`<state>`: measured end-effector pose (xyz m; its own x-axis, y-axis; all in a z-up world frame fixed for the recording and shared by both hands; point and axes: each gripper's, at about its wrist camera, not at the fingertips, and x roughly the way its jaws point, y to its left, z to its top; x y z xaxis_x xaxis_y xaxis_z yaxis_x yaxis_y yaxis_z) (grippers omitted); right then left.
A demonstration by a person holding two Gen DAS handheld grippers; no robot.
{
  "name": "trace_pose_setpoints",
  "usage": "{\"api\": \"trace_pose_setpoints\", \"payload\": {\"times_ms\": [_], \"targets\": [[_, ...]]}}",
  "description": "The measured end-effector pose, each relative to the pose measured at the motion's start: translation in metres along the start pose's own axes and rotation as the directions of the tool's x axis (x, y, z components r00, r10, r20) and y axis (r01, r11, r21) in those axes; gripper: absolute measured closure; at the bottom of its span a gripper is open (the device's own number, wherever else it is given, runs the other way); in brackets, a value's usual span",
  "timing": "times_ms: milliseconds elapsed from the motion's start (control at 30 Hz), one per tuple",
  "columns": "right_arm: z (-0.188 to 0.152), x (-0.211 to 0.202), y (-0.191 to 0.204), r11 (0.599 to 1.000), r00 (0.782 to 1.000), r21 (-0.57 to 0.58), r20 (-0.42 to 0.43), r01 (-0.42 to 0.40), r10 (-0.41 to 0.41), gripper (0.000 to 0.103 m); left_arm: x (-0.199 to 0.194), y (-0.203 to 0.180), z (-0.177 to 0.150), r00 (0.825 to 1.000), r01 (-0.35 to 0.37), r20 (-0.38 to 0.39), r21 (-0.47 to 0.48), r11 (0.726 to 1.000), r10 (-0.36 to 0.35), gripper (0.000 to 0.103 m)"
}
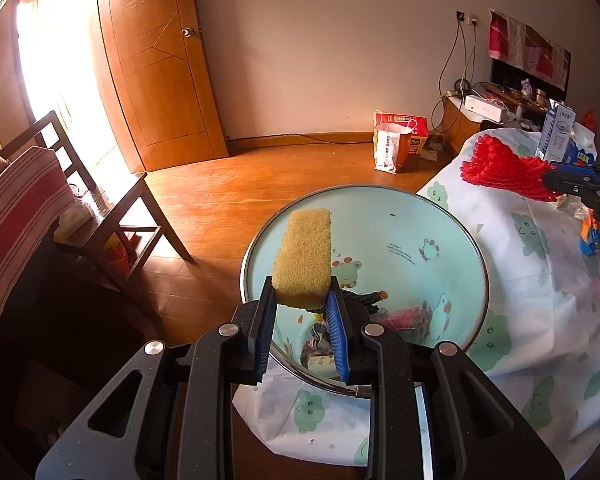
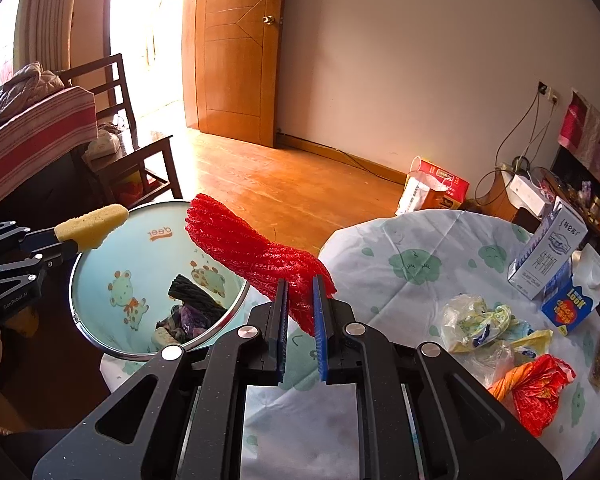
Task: Collect trash
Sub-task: 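Carry the yellow sponge and red mesh net over the bin with both tools, then hold both items over the bin, then open both tools to release them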
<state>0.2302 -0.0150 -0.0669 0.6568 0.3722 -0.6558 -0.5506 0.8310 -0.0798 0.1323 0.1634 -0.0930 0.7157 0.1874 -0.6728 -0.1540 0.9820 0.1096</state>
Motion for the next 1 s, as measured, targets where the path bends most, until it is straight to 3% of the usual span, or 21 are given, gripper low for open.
{"api": "trace_pose_setpoints", "payload": {"times_ms": [1000], "targets": [[0.013, 0.026, 0.036, 0.996, 0.999, -0.08, -0.043, -0.029, 0.025, 0.09, 0.003, 0.018, 0.001, 1.0, -0.012, -0.003, -0.028, 1.0, 0.012, 0.078]]}}
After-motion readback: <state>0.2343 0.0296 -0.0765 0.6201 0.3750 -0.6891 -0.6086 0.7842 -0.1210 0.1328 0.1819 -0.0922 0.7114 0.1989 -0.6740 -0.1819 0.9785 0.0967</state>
